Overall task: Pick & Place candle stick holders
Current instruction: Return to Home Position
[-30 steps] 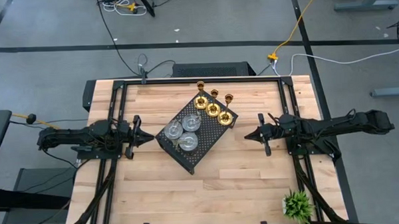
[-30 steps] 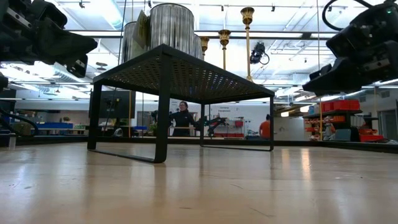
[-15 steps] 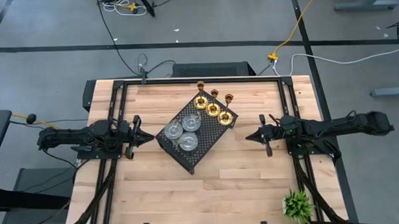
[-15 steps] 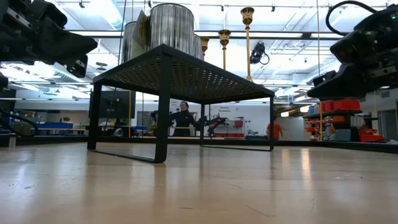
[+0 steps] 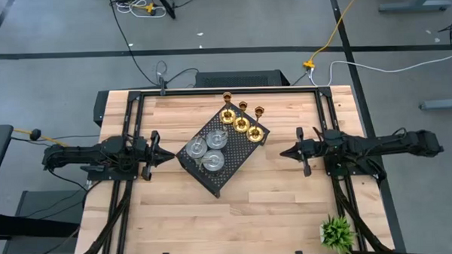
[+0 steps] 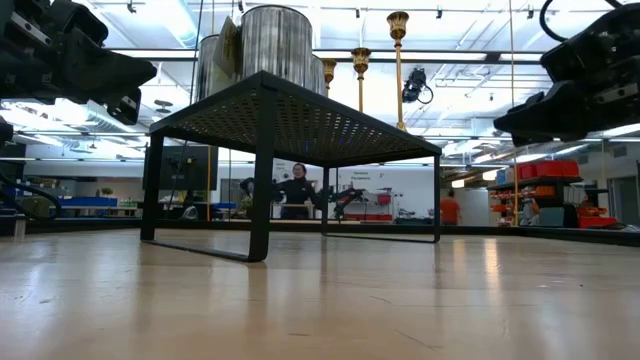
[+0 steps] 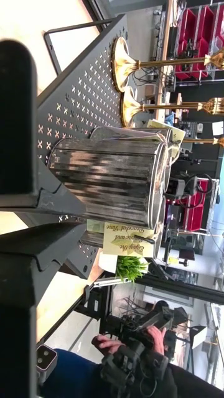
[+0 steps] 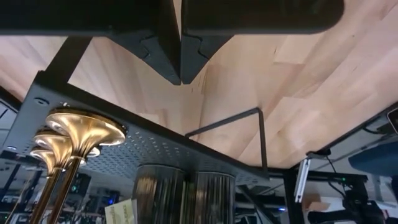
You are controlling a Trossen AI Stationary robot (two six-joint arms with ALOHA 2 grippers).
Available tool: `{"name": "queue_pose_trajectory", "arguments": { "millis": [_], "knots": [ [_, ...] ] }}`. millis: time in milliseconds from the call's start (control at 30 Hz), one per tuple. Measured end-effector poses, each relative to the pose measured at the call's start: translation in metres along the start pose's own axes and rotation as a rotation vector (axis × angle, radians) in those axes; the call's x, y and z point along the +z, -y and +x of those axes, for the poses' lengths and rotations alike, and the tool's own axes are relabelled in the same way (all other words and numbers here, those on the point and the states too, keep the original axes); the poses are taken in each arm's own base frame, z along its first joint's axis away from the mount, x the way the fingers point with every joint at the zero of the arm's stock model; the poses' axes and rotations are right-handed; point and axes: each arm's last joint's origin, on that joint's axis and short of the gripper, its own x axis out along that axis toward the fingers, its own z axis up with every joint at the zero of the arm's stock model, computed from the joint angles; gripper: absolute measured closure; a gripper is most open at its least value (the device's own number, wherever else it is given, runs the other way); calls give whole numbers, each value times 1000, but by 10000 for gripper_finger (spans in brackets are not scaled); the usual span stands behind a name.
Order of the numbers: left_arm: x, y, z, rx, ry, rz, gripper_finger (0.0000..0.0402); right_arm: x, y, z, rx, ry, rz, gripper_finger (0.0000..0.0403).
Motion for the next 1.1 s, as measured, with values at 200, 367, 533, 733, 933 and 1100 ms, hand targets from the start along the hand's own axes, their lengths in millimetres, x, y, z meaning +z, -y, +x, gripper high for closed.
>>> {"name": "queue_pose_trajectory", "arguments": {
  "millis": [200, 367, 533, 733, 933, 1100],
  "knots": [
    [0, 0, 0, 0, 1, 0, 362, 2, 0, -4, -3, 29, -5, 398],
    [0, 0, 0, 0, 1, 0, 362, 4, -1, -8, -5, 54, -8, 398],
    [0, 0, 0, 0, 1, 0, 362, 8, -1, -11, -9, 96, -12, 398],
    [0, 0, 0, 0, 0, 0, 362, 12, -1, -16, -14, 147, -13, 398],
    [0, 0, 0, 0, 0, 0, 362, 12, -1, -20, -15, 163, -14, 398],
    [0, 0, 0, 0, 0, 0, 362, 13, -2, -23, -17, 183, -16, 398]
  ]
}}
